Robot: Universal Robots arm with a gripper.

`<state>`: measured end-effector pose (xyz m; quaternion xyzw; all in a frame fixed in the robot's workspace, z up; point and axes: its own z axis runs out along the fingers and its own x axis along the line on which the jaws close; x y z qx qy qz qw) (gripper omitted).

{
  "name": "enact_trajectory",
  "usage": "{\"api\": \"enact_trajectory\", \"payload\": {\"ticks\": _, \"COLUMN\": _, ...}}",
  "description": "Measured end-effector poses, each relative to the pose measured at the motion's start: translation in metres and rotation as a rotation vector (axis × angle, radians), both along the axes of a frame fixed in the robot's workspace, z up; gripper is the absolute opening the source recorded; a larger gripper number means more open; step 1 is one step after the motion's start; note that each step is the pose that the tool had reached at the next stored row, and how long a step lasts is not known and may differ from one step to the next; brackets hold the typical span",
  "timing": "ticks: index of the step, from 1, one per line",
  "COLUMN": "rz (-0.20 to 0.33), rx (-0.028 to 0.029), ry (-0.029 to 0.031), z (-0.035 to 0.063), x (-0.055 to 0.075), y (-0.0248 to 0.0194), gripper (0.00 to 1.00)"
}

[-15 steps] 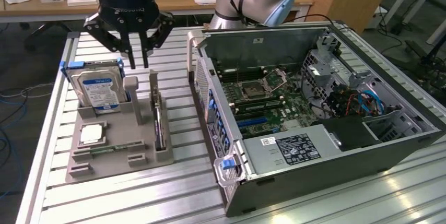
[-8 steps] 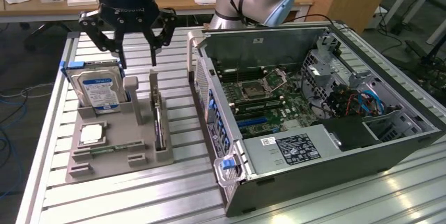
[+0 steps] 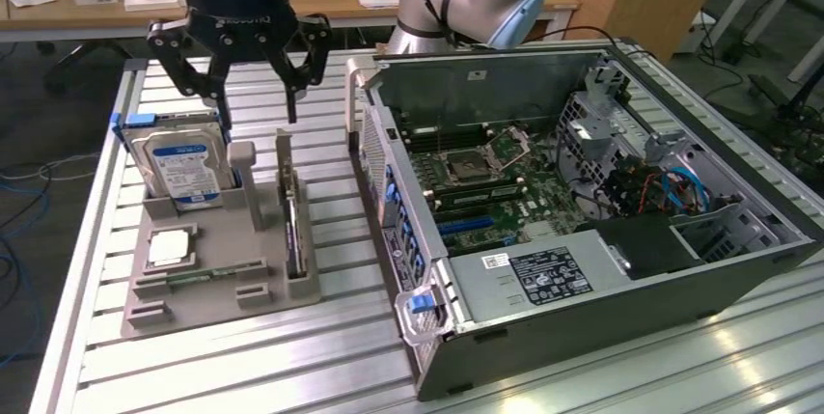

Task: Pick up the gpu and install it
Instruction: 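Pick up the gpu and move the gpu toward the slot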

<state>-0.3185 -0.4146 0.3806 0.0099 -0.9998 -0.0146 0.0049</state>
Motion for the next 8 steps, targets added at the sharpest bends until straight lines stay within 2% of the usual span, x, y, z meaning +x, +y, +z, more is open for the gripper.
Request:
{"api": "enact_trajectory", "payload": {"ticks": 2, "rz": -0.001, "rx": -0.0019, "ry": -0.0001, "z": -0.0006, "x": 0.0000, "y": -0.0005, "gripper": 0.65}}
{"api": "enact_trajectory", "payload": {"ticks": 8, "rz": -0.006, "rx": -0.0021, "ry": 0.0000, "z": -0.0059, "x": 0.0000, "y": -0.0024, "gripper": 0.65}}
